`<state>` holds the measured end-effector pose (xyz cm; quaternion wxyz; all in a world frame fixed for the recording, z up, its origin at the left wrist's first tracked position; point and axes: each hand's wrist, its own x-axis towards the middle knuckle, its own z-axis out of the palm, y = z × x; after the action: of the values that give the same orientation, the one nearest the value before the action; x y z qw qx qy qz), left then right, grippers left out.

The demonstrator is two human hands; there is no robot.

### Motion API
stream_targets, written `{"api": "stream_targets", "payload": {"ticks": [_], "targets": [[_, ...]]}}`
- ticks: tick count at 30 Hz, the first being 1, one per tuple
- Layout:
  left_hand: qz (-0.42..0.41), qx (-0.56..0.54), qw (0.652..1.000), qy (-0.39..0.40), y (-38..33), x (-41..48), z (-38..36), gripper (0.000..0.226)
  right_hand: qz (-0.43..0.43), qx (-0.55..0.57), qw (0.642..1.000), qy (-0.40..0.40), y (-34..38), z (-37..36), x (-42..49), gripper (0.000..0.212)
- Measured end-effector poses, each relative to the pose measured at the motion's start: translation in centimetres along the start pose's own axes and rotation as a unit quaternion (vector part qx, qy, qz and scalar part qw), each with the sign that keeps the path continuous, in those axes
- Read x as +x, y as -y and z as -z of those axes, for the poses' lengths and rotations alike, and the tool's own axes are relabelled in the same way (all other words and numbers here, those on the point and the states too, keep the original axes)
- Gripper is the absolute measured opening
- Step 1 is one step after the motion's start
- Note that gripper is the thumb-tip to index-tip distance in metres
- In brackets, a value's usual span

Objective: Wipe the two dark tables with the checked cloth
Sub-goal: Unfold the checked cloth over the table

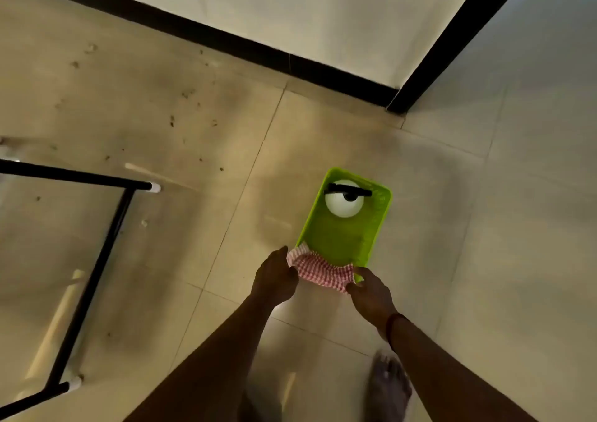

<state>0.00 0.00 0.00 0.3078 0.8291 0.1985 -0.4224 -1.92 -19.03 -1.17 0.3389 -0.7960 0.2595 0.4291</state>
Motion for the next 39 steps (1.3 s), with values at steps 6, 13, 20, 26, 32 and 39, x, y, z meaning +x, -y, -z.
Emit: {"api": "stream_targets", "payload": {"ticks": [6,13,20,26,32,39], "targets": [[0.085,-0.247,0.964,0.056,2.9,4.3,-3.1,0.094,-0.064,0.066,0.995,-0.039,-2.1,-2.4,3.1,0.035],[0.023,-0.042,0.998,-0.038,2.6,4.0,-3.5,0.031,-0.057,0.034,0.990,-0.122,-2.8,-3.6,3.0,0.016],[0.191,-0.246,0.950,-0.002,1.4,1.4,-1.1,0.014,0.049,-0.094,0.982,-0.157,-1.6,-2.0,-0.7,0.029],[0.249,-0.425,0.866,0.085,0.0,-3.9,3.0,0.005,0.110,-0.148,0.974,-0.133,-0.4,1.4,-5.0,0.029],[0.201,-0.489,0.848,0.042,-1.6,-11.1,6.2,0.012,0.179,-0.059,0.964,-0.186,1.7,4.7,-11.5,0.023],[0.109,-0.603,0.790,0.007,-2.9,-20.0,10.3,0.015,0.188,0.186,0.952,-0.155,5.4,7.9,-20.2,0.017]]}}
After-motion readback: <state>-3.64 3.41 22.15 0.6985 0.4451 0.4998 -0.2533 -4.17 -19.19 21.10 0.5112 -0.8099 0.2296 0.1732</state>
